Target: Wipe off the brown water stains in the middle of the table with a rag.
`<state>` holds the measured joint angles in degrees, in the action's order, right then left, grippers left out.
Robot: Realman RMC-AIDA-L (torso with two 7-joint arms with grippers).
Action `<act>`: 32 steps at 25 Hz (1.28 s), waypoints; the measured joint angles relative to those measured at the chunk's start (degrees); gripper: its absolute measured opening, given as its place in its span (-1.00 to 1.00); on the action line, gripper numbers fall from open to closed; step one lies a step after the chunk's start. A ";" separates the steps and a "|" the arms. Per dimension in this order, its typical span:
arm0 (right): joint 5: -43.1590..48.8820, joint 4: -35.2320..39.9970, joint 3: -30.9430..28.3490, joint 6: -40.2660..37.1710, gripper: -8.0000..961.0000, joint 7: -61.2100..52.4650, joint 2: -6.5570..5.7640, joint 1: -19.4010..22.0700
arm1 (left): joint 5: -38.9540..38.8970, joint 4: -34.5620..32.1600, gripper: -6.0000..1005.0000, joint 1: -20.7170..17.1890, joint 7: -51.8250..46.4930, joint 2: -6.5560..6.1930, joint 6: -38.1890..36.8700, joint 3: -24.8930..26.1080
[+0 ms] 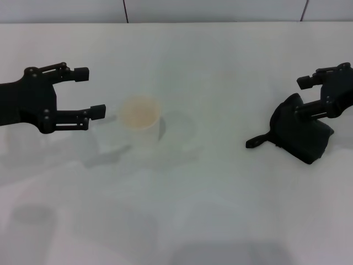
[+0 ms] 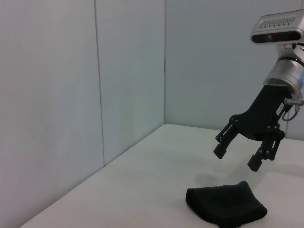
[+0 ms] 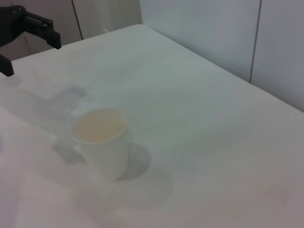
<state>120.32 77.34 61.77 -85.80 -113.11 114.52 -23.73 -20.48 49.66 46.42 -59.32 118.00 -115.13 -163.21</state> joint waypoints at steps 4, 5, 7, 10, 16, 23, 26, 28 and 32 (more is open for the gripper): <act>0.00 0.00 -0.09 0.02 0.73 0.00 0.03 0.00 | 0.00 0.00 0.76 0.07 0.00 -0.04 0.00 0.00; 0.01 -0.02 -0.09 0.02 0.73 0.00 0.05 0.00 | 0.00 0.00 0.76 0.07 0.00 -0.04 0.00 0.00; 0.01 -0.07 -0.08 0.02 0.73 0.00 0.08 0.00 | 0.00 0.00 0.76 0.07 0.00 -0.05 0.02 0.00; 0.01 -0.10 -0.08 0.02 0.73 0.00 0.09 0.00 | 0.00 0.00 0.76 0.07 0.00 -0.06 0.06 0.00; 0.01 -0.10 -0.07 0.03 0.73 -0.04 0.09 -0.06 | 0.00 0.00 0.76 0.07 0.00 -0.06 0.10 0.00; 0.00 -0.70 -0.07 0.06 0.73 -0.06 0.09 -0.23 | 0.00 0.00 0.76 0.07 0.00 -0.06 0.09 0.00; 0.00 -0.71 -0.08 0.06 0.73 -0.07 0.09 -0.27 | 0.00 0.00 0.76 0.12 0.00 -0.06 0.09 0.00; 0.00 -0.71 -0.12 0.03 0.73 -0.07 0.09 -0.27 | 0.00 0.00 0.76 0.15 0.00 -0.06 0.09 0.00; 0.00 -0.71 -0.14 0.00 0.73 -0.08 0.09 -0.39 | 0.00 0.00 0.76 0.16 0.00 -0.06 0.08 0.00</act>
<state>120.32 76.64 61.62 -85.80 -113.20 114.61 -24.12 -20.48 49.66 46.58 -59.32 117.94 -115.05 -163.21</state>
